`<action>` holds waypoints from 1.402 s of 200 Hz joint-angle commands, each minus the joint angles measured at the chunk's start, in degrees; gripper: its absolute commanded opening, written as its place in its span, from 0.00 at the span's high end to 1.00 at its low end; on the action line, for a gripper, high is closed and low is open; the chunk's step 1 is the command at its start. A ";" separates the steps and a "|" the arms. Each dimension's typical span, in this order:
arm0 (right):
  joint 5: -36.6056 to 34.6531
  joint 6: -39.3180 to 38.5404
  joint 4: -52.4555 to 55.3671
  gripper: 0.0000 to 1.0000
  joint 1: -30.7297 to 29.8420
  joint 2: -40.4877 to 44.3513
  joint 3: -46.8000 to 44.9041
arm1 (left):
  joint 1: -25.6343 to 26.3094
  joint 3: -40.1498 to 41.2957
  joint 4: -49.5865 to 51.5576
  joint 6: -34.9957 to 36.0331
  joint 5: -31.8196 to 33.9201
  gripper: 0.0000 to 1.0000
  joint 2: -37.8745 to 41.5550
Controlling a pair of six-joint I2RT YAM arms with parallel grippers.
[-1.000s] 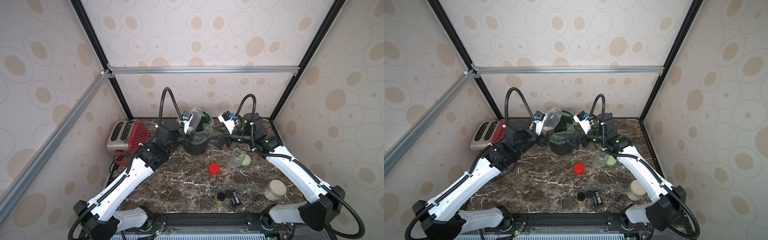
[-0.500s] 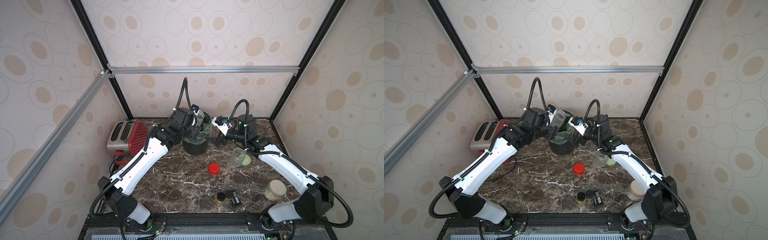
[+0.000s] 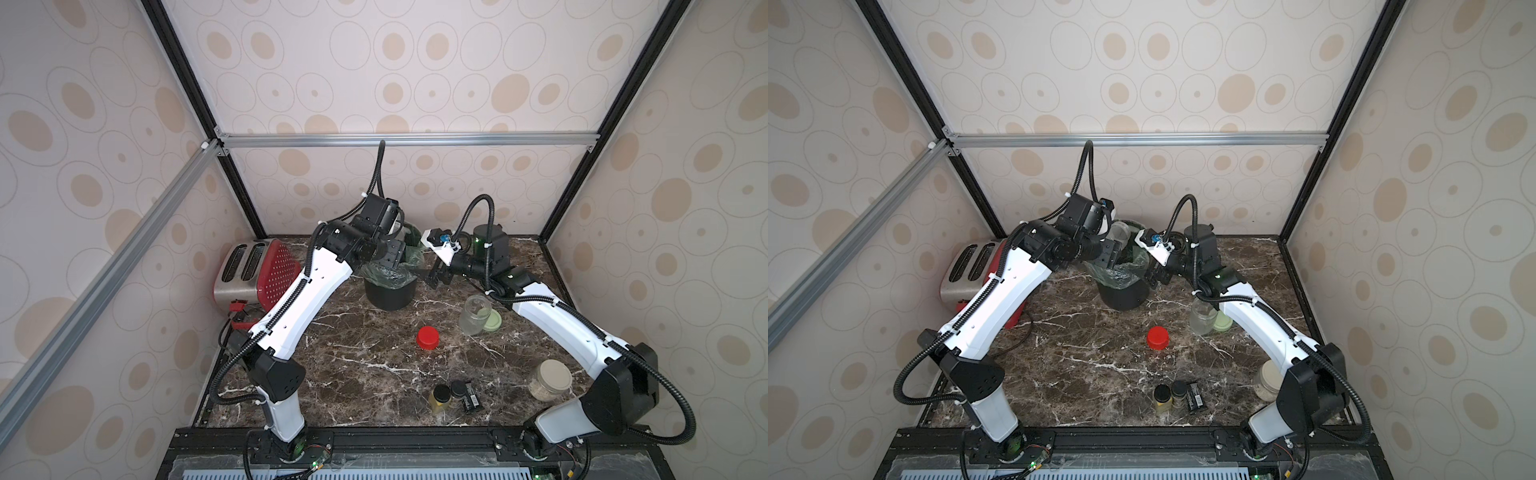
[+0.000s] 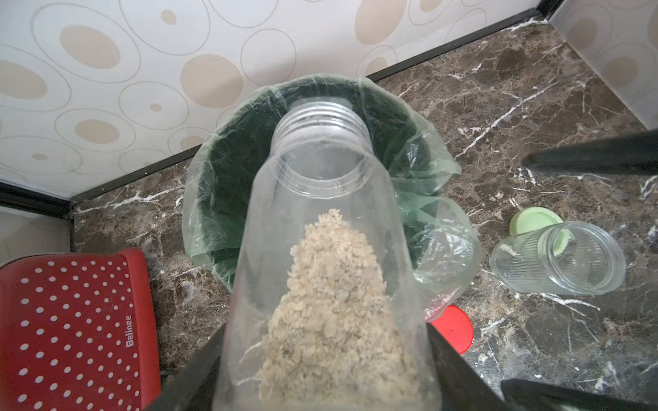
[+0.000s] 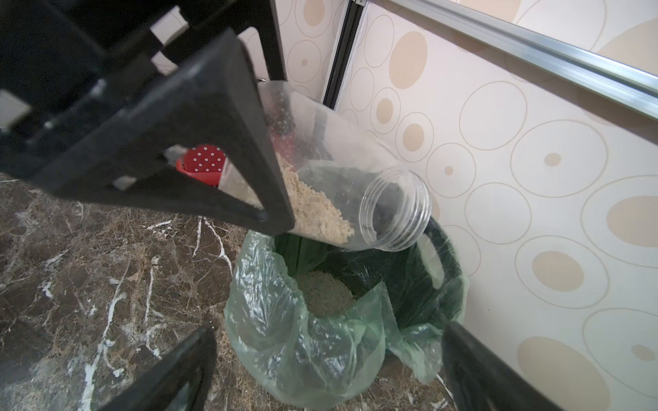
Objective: Empty expired oatmeal from jars
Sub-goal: Pour the expired oatmeal into the trash bin.
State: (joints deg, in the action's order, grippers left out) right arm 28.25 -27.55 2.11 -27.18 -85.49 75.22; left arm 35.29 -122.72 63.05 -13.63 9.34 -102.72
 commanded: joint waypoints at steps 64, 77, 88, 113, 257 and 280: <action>3.34 -0.84 -1.58 0.00 0.71 -0.54 0.97 | -5.29 -11.60 14.47 -10.98 -8.00 1.00 -5.82; 3.63 -1.16 -1.67 0.00 0.78 -0.68 1.01 | -5.45 -12.39 15.07 -11.13 -9.37 1.00 -6.33; 4.08 -1.91 -1.27 0.01 0.82 -0.90 1.30 | -5.75 -13.35 15.91 -11.23 -10.35 1.00 -6.92; 6.18 -3.75 -0.92 0.01 0.81 -1.30 1.68 | -6.60 -15.23 17.04 -11.83 -11.12 1.00 -7.59; 13.60 -16.99 -5.67 0.03 0.63 -12.32 11.72 | -8.35 -19.08 15.03 -21.61 -22.09 1.00 -8.46; 15.08 -18.45 -5.30 0.04 0.23 -14.57 13.57 | -8.39 -19.91 15.20 -22.61 -22.85 1.00 -8.47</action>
State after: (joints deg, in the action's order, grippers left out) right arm 40.45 -42.35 -1.96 -26.63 -98.08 86.26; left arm 27.38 -139.70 77.19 -33.61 -12.05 -110.65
